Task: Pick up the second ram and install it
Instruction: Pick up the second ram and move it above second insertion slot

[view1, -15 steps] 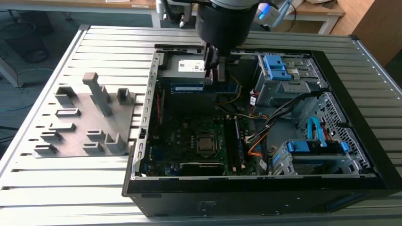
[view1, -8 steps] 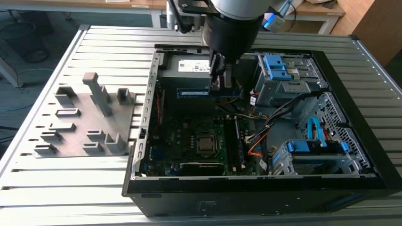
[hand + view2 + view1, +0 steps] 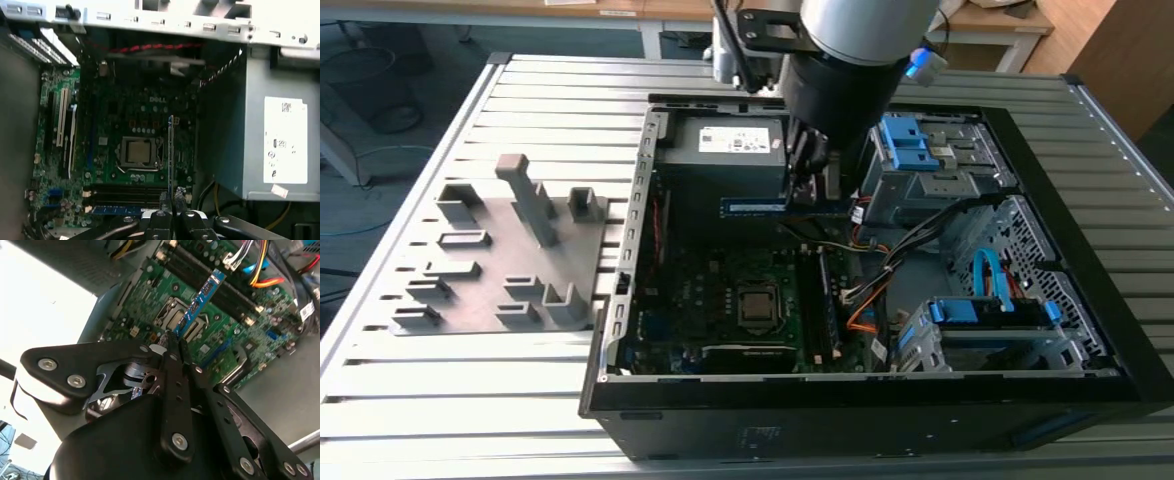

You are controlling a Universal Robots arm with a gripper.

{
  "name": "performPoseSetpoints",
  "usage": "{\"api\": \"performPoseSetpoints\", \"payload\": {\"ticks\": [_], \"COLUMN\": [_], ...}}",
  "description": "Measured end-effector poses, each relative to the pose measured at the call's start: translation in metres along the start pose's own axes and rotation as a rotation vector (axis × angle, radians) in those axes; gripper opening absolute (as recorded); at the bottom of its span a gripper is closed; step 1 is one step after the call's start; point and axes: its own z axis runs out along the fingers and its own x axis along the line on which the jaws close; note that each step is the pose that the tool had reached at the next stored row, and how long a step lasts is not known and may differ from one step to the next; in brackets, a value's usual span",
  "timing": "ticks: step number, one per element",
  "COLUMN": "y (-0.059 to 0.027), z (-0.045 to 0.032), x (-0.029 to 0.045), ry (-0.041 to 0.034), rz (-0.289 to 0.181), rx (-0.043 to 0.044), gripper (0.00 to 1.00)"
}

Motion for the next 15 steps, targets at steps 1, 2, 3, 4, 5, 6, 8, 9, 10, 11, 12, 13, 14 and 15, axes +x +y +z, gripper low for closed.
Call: {"api": "performPoseSetpoints", "payload": {"ticks": [1, 2, 3, 4, 5, 6, 8, 9, 10, 11, 12, 13, 14, 15], "y": [-0.0023, -0.0033, -0.0035, -0.0034, -0.0034, -0.0033, -0.0033, -0.0032, -0.0031, -0.003, -0.003, -0.0031, -0.0032, -0.0033], "z": [0.0016, 0.0034, 0.0049, 0.0058, 0.0069, 0.008, 0.0102, 0.0114, 0.0123, 0.0133, 0.0147, 0.0165, 0.0182, 0.0199], "x": [0.0002, 0.0005, 0.0017, 0.005, 0.0094, 0.0145, 0.0237, 0.0283, 0.0329, 0.0375, 0.0414, 0.0428, 0.0435, 0.0441], "ry": [0.0, 0.0, 0.0, 0.0003, -0.0001, -0.0001, -0.0001, -0.0003, 0.0, -0.0001, -0.0002, -0.0003, -0.0005, -0.0003], "rz": [0.0, 0.0, 0.0, 0.0, 0.0, 0.0, 0.0, 0.0, 0.001, 0.001, 0.001, 0.001, 0.001, 0.001], "rx": [-0.0003, -0.0004, -0.0004, -0.0005, -0.0004, -0.0003, -0.0003, -0.0003, -0.0003, -0.0003, -0.0002, -0.0002, -0.0002, -0.0002], "gripper": [0.13, 0.13, 0.13, 0.13, 0.13, 0.13, 0.13, 0.13, 0.13, 0.13, 0.13, 0.13, 0.13, 0.13]}}
